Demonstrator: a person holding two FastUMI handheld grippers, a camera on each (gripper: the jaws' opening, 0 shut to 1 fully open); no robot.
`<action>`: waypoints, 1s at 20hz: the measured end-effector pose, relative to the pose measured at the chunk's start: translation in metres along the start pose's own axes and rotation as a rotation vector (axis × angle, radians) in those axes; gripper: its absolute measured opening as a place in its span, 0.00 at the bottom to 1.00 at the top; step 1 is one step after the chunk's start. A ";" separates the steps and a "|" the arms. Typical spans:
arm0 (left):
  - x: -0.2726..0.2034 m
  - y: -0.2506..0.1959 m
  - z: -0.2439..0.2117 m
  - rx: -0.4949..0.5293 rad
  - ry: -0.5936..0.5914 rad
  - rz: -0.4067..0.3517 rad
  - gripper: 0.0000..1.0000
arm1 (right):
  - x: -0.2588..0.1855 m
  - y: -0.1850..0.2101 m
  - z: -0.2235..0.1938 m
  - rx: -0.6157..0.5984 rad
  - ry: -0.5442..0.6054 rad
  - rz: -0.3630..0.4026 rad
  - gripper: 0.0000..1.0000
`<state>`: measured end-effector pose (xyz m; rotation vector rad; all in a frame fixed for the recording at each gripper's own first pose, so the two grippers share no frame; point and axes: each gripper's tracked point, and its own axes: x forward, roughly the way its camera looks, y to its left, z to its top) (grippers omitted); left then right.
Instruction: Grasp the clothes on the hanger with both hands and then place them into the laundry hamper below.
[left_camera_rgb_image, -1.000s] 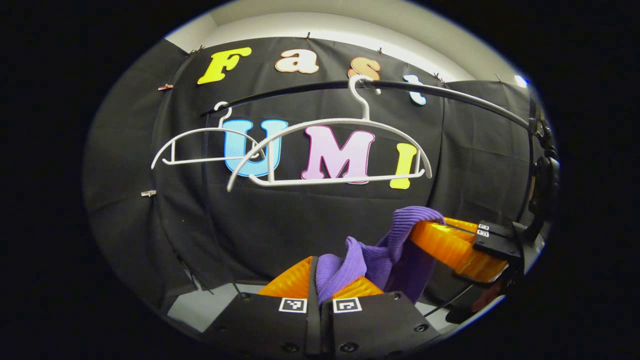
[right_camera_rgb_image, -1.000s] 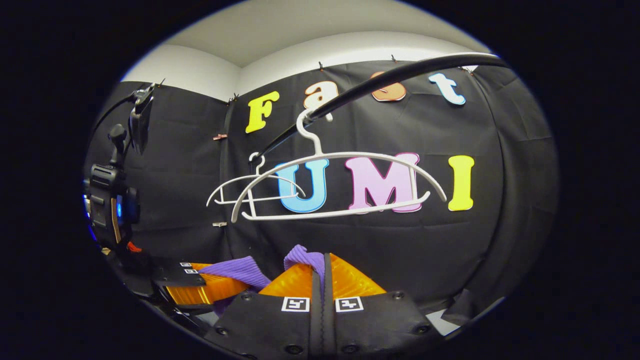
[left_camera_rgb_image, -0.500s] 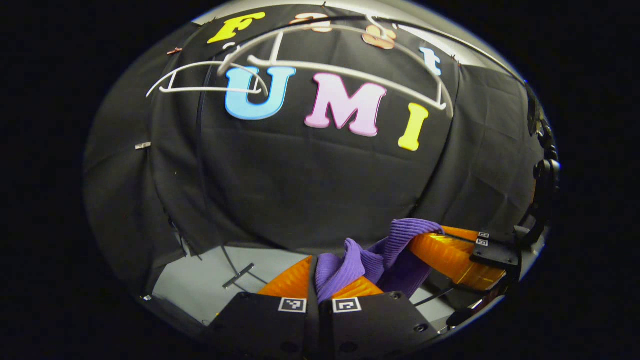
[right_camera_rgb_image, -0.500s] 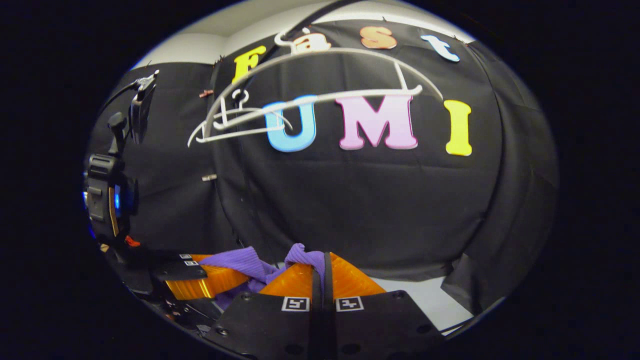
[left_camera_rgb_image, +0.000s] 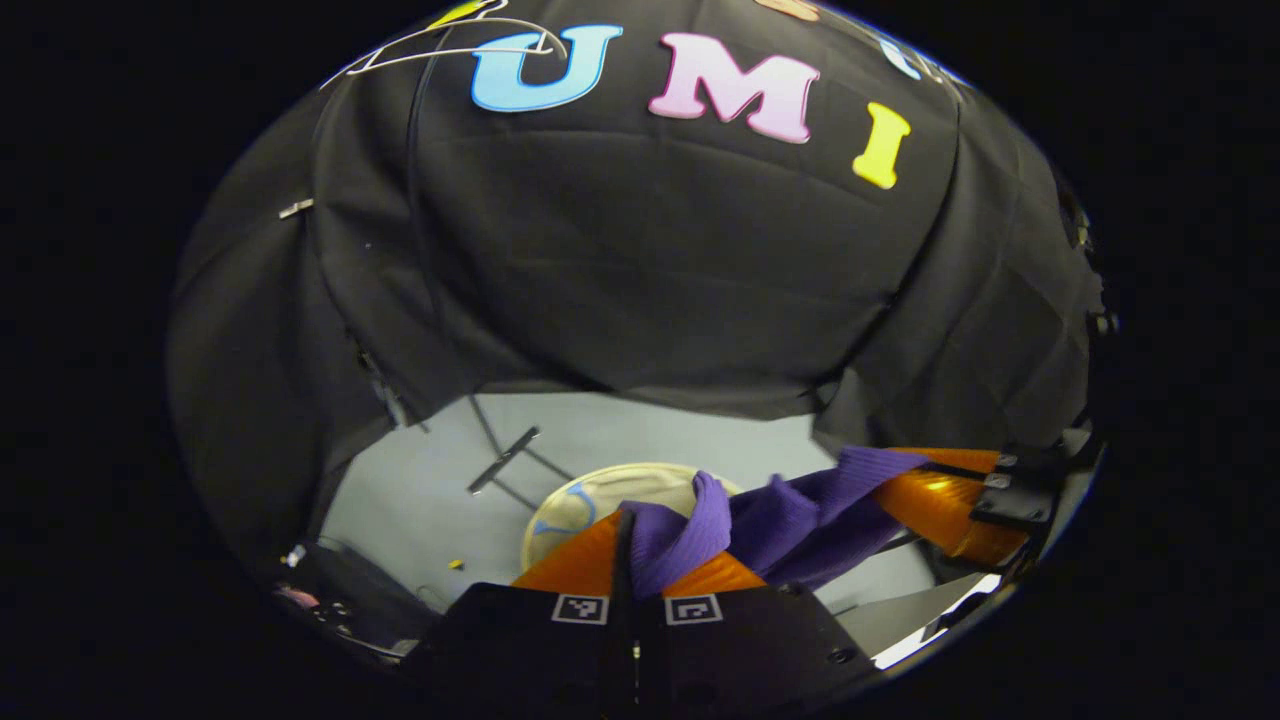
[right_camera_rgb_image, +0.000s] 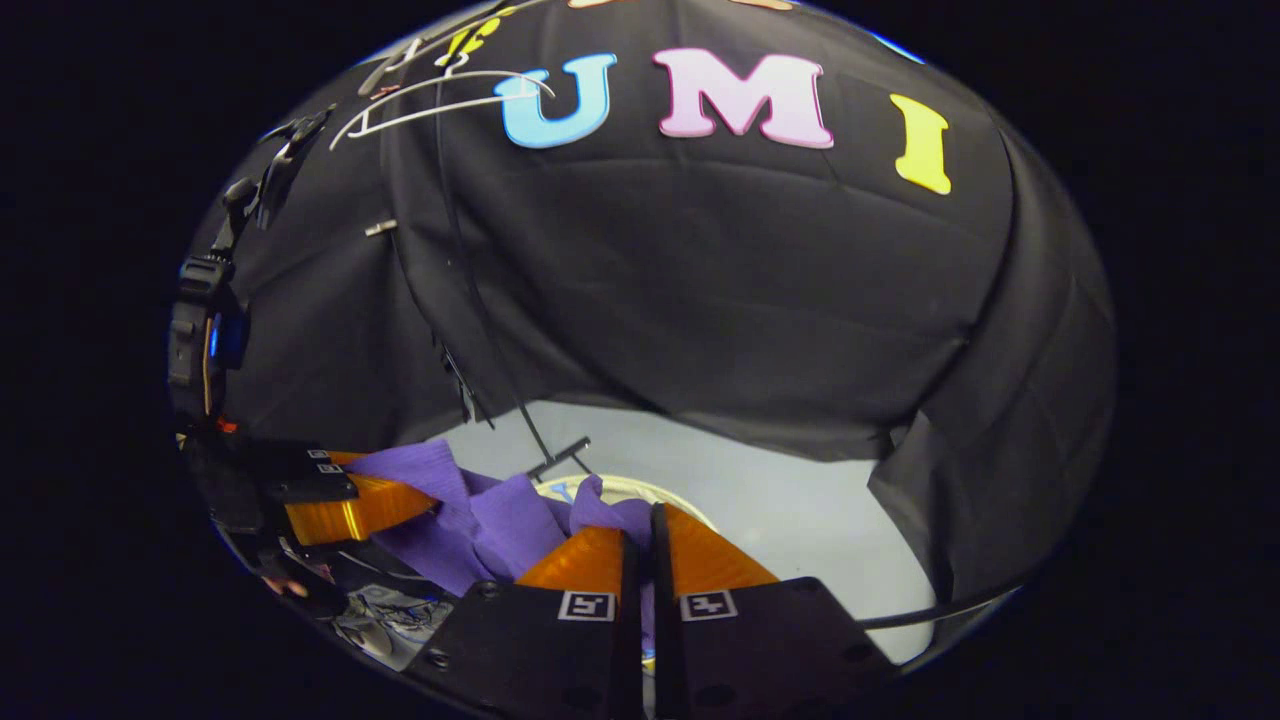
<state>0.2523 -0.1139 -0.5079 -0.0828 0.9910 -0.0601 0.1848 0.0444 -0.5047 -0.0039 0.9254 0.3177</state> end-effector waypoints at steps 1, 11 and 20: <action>0.006 0.006 -0.015 -0.001 0.048 0.021 0.07 | 0.008 -0.010 -0.016 -0.002 0.032 -0.030 0.20; -0.005 0.005 -0.024 -0.024 0.077 0.007 0.95 | 0.000 -0.033 -0.035 0.041 0.057 -0.092 0.98; -0.093 0.011 0.024 0.009 -0.156 -0.027 0.95 | -0.071 -0.013 0.039 0.058 -0.130 -0.159 0.98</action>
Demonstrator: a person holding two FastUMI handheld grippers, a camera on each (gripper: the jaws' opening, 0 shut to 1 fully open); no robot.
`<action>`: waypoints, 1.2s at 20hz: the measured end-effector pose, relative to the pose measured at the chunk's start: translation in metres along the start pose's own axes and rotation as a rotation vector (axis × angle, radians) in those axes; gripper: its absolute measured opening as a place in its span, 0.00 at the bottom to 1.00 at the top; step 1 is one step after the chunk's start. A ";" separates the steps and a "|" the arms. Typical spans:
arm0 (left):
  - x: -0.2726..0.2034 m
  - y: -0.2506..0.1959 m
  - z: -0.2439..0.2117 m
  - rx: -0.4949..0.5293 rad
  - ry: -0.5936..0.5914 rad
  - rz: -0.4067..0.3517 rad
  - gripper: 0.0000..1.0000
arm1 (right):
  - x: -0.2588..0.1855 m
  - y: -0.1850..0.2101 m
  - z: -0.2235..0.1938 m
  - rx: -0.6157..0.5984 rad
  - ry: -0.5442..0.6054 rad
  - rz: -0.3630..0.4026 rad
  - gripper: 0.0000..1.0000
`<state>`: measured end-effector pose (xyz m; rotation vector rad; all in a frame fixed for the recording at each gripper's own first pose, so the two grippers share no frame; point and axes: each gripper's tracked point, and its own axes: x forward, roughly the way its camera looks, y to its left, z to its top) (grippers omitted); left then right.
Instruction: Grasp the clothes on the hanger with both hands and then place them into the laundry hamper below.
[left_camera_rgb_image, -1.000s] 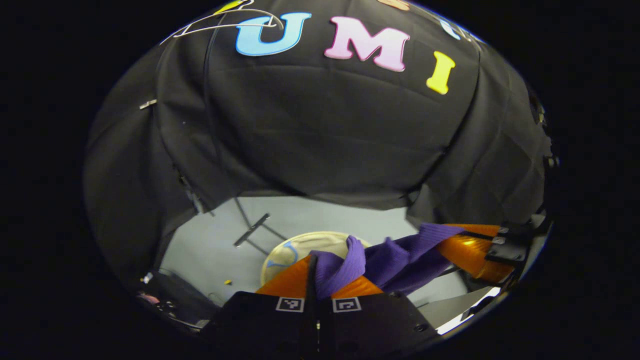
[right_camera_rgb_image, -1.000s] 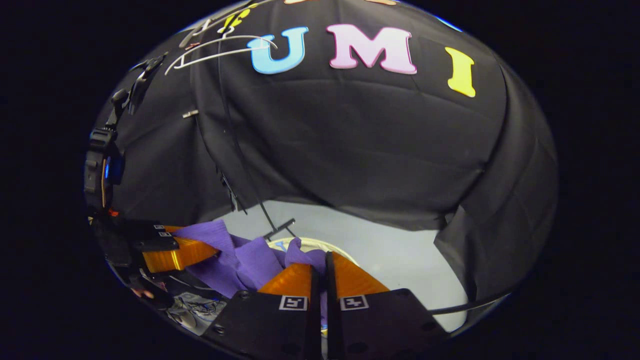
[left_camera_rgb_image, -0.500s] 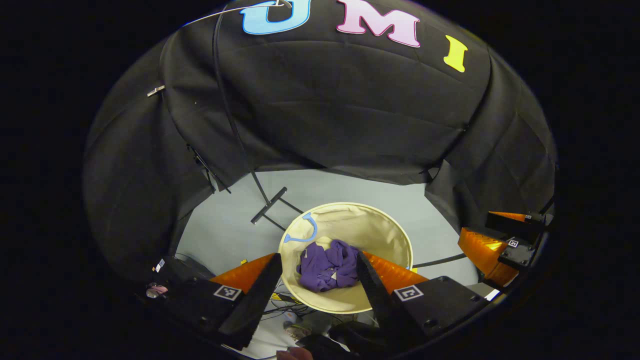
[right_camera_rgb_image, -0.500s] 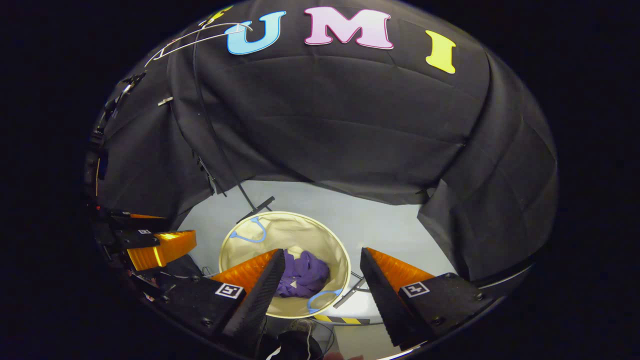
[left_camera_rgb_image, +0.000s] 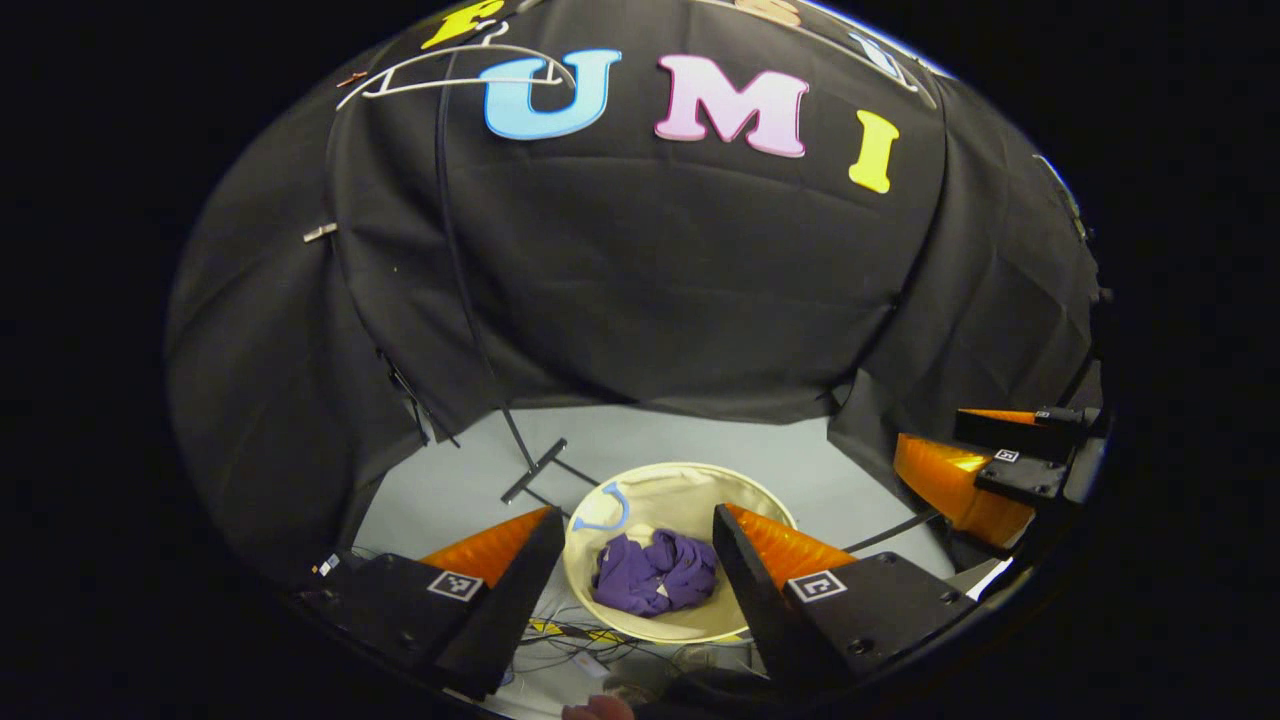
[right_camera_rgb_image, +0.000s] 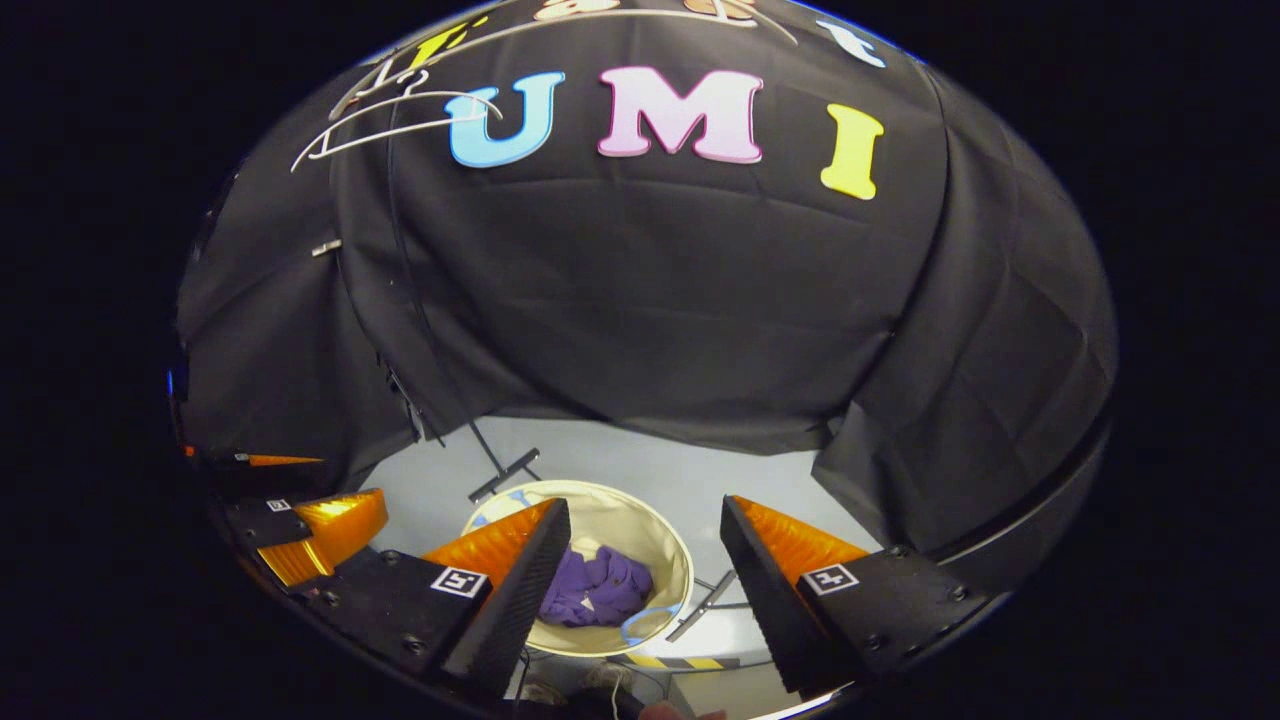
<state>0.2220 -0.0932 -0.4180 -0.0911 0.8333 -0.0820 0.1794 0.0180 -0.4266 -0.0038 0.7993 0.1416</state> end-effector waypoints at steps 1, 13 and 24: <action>-0.013 0.000 0.010 0.001 -0.037 -0.006 0.94 | -0.010 0.004 0.011 0.000 -0.026 -0.002 0.99; -0.190 0.030 0.167 0.055 -0.562 0.014 0.94 | -0.164 0.023 0.148 0.034 -0.389 -0.088 1.00; -0.251 0.017 0.212 0.186 -0.706 -0.079 0.94 | -0.278 0.002 0.199 0.038 -0.626 -0.270 0.99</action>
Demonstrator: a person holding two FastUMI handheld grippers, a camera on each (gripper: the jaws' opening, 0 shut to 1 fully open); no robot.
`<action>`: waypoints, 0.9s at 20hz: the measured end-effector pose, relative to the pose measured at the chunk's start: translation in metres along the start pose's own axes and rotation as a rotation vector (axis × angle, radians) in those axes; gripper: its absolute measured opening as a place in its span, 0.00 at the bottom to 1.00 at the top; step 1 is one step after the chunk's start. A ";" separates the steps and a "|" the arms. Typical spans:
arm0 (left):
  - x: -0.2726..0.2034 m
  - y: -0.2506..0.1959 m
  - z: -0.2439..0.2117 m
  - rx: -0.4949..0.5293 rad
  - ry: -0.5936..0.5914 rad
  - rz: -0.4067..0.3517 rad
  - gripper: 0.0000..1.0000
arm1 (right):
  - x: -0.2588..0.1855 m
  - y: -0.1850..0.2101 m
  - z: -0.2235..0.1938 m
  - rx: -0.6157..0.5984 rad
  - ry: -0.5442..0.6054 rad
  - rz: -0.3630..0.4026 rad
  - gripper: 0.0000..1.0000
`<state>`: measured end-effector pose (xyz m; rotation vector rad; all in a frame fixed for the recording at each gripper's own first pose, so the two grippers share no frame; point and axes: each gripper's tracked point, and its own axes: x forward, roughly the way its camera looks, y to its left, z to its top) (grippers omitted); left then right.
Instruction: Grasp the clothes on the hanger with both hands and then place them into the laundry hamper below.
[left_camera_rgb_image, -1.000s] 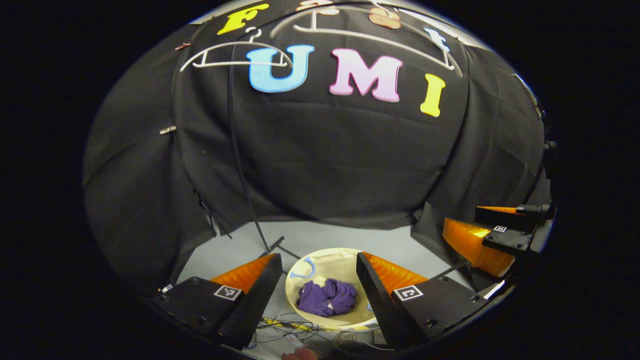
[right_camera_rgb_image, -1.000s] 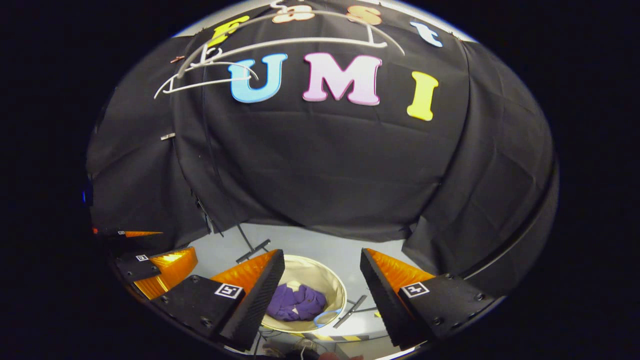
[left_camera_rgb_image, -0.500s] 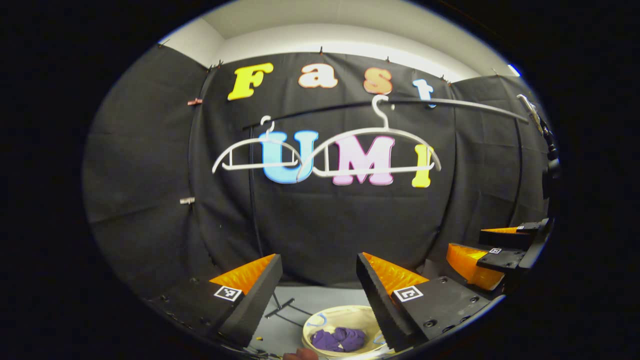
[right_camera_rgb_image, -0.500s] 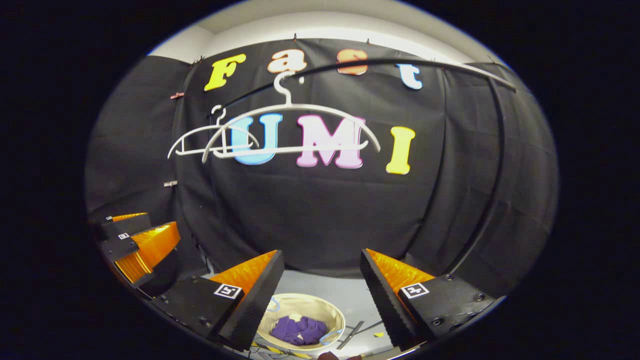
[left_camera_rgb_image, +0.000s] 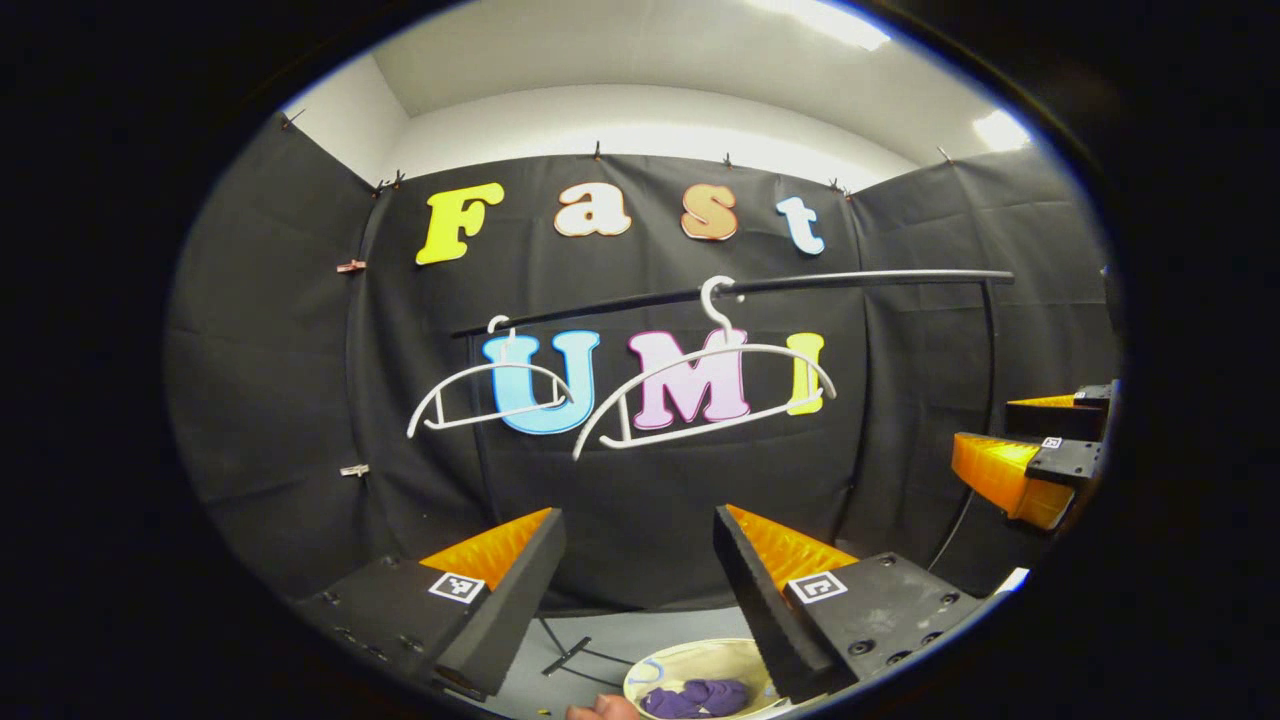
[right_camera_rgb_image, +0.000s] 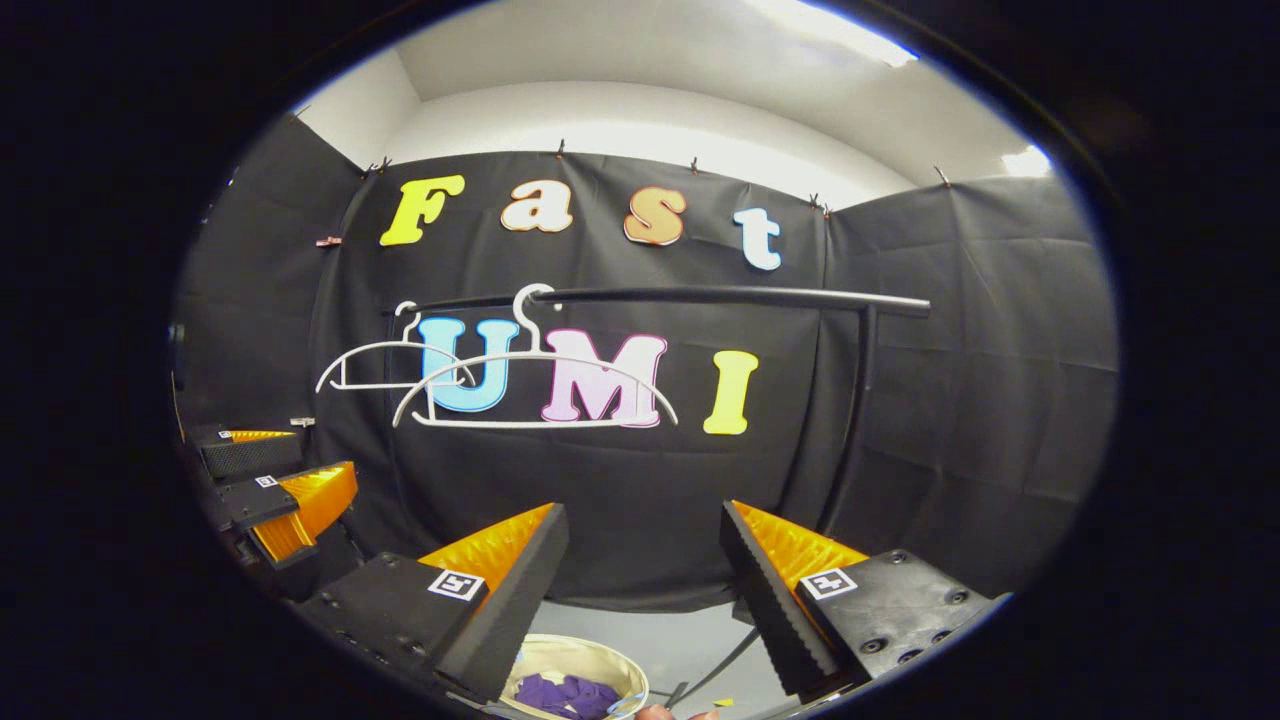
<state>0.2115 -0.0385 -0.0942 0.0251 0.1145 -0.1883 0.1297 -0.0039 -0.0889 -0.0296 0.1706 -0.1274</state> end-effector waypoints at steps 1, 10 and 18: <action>-0.003 0.001 0.001 0.010 -0.009 -0.001 0.95 | -0.002 0.000 0.002 0.003 -0.005 -0.005 0.99; -0.038 0.007 0.020 0.002 -0.070 -0.001 0.99 | -0.035 -0.001 0.022 0.054 -0.045 -0.063 0.97; -0.049 0.006 0.031 0.007 -0.081 -0.018 0.98 | -0.048 0.003 0.027 0.053 -0.059 -0.064 0.99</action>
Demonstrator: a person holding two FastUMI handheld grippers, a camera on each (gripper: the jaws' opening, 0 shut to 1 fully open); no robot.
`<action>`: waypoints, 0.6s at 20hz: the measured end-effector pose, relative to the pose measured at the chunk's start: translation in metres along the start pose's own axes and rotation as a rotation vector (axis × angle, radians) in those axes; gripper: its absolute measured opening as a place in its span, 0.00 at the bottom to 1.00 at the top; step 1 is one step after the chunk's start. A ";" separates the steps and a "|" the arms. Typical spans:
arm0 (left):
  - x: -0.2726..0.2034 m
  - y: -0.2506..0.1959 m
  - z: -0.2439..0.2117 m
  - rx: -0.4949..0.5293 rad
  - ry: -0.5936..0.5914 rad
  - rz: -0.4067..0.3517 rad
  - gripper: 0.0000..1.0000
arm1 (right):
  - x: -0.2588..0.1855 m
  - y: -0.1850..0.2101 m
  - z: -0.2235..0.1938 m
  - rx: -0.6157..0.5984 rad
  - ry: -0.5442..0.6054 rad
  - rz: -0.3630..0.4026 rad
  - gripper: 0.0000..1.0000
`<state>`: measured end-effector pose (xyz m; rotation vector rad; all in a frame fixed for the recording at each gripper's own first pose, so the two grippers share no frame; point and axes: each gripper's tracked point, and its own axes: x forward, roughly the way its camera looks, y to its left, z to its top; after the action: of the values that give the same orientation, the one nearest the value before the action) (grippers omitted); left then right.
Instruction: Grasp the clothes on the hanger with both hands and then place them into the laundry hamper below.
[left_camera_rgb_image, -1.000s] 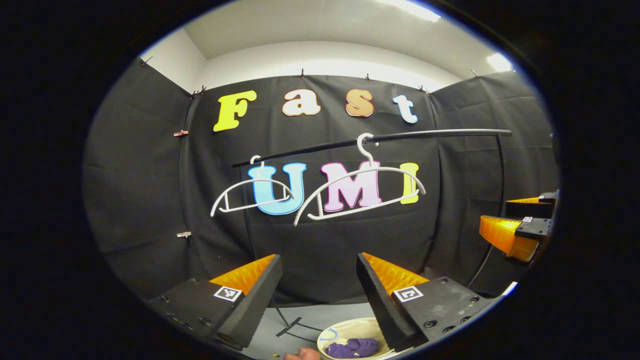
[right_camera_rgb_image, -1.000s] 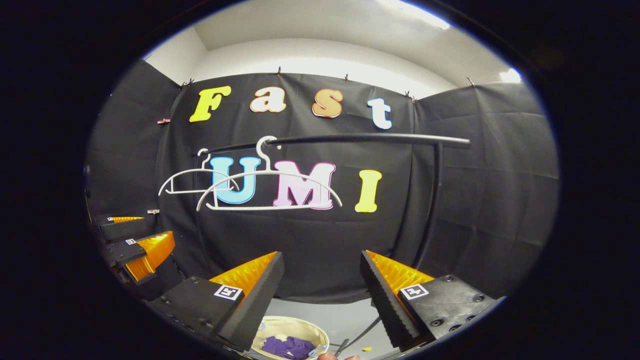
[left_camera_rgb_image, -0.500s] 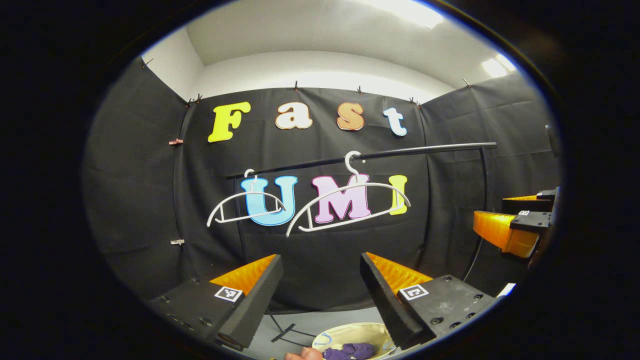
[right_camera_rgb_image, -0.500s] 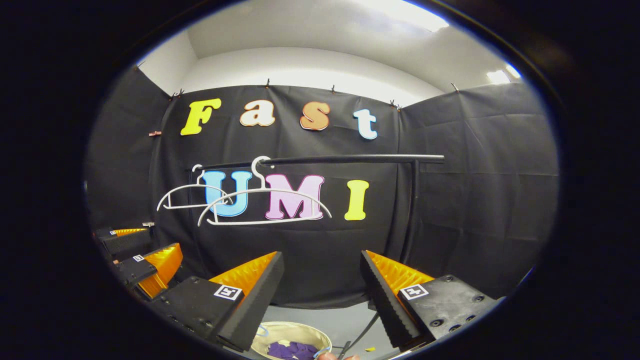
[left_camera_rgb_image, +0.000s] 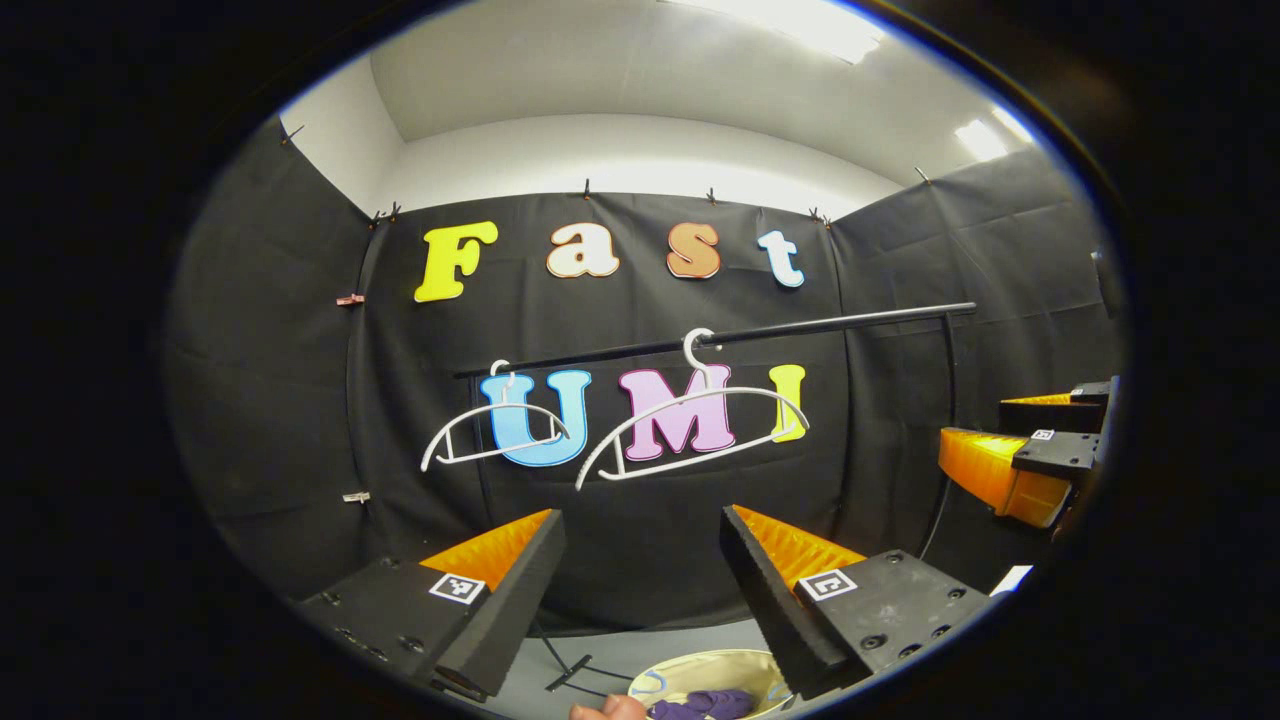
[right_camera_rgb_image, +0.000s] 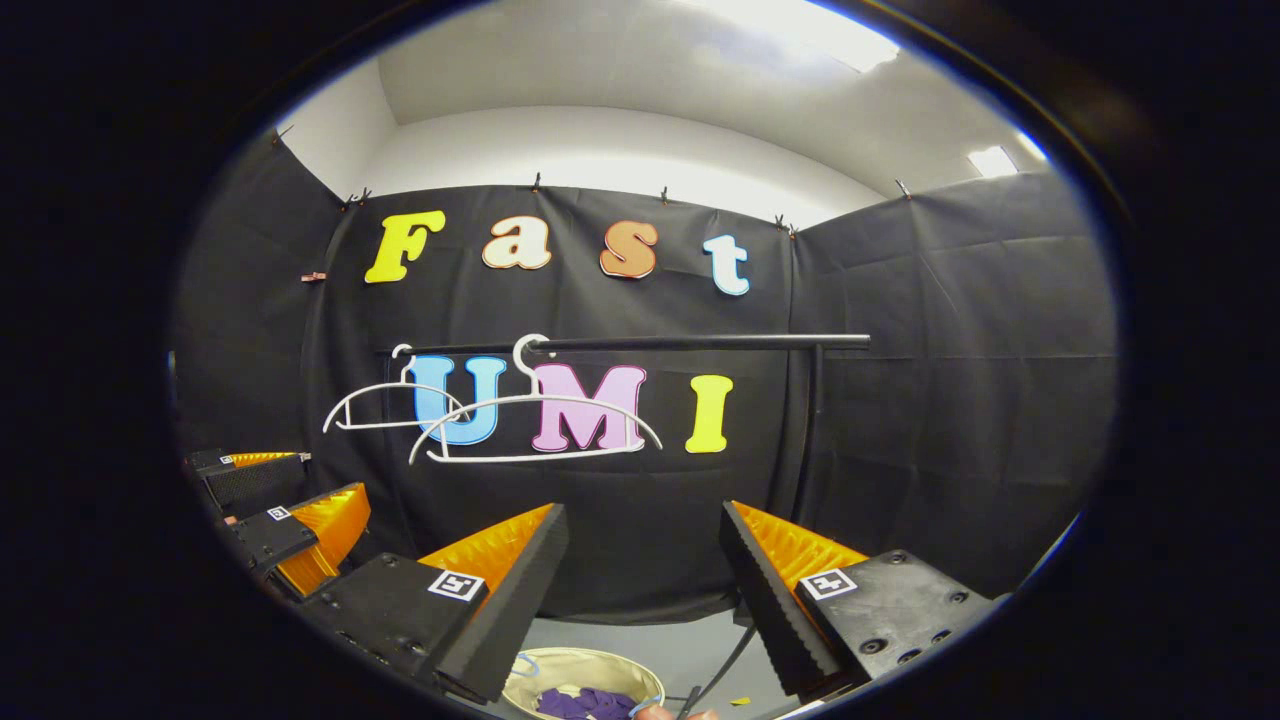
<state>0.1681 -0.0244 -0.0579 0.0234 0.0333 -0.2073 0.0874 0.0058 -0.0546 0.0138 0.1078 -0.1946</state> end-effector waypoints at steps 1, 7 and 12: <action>0.000 0.001 0.001 -0.004 -0.003 0.003 0.98 | 0.001 0.001 0.001 0.002 0.001 -0.002 0.99; 0.001 0.005 0.003 0.004 -0.007 0.016 0.98 | 0.004 -0.006 0.002 0.010 -0.002 -0.012 0.99; 0.007 -0.001 0.005 0.001 -0.007 -0.002 0.98 | 0.007 -0.004 0.001 -0.007 -0.003 -0.013 0.99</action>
<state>0.1750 -0.0275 -0.0529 0.0233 0.0262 -0.2097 0.0935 0.0002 -0.0540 0.0060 0.1055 -0.2068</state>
